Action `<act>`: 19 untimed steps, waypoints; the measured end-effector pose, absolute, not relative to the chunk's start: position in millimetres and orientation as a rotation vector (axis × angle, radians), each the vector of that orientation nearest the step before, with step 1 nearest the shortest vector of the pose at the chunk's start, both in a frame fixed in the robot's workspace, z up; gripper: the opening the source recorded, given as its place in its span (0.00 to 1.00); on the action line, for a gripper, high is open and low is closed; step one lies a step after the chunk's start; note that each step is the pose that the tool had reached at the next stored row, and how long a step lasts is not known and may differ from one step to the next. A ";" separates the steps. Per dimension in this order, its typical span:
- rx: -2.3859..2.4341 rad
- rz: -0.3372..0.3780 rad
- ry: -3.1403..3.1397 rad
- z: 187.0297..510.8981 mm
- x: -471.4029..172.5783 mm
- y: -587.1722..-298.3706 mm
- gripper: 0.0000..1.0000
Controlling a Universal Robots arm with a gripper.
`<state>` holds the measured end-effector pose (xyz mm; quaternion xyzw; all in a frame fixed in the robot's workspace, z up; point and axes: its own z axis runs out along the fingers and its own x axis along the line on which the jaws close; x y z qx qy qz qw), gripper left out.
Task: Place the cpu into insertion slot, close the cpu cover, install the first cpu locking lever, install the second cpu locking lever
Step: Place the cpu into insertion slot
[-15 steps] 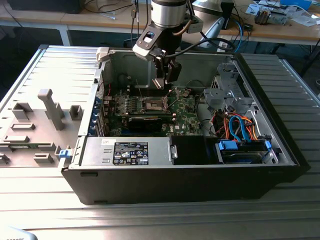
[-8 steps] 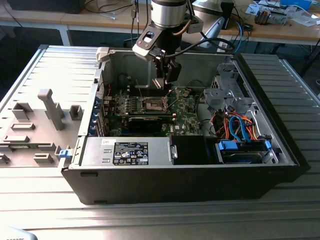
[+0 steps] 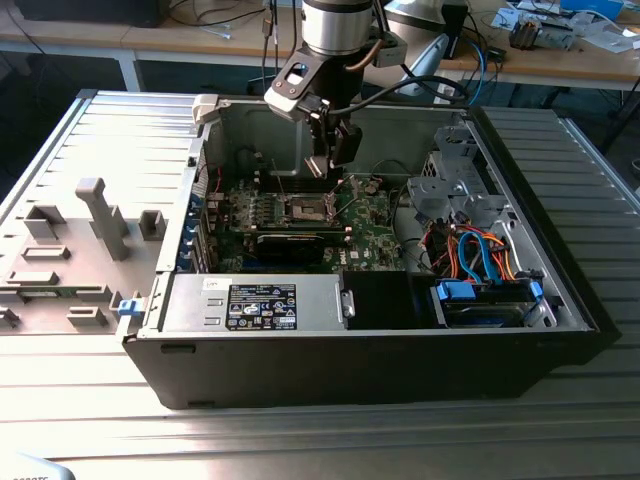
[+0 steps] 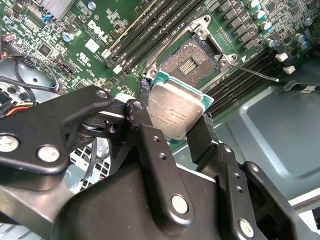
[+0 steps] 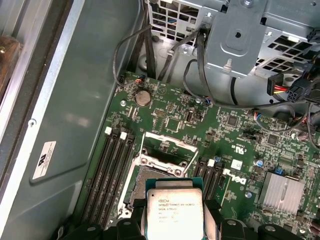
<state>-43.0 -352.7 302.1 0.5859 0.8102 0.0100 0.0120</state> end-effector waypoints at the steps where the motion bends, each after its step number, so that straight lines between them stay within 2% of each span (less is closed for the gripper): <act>1: 1.828 0.031 2.525 302.1 -43.0 -352.7 0.55; 19: 1.852 0.031 2.507 302.1 -43.0 -352.7 0.55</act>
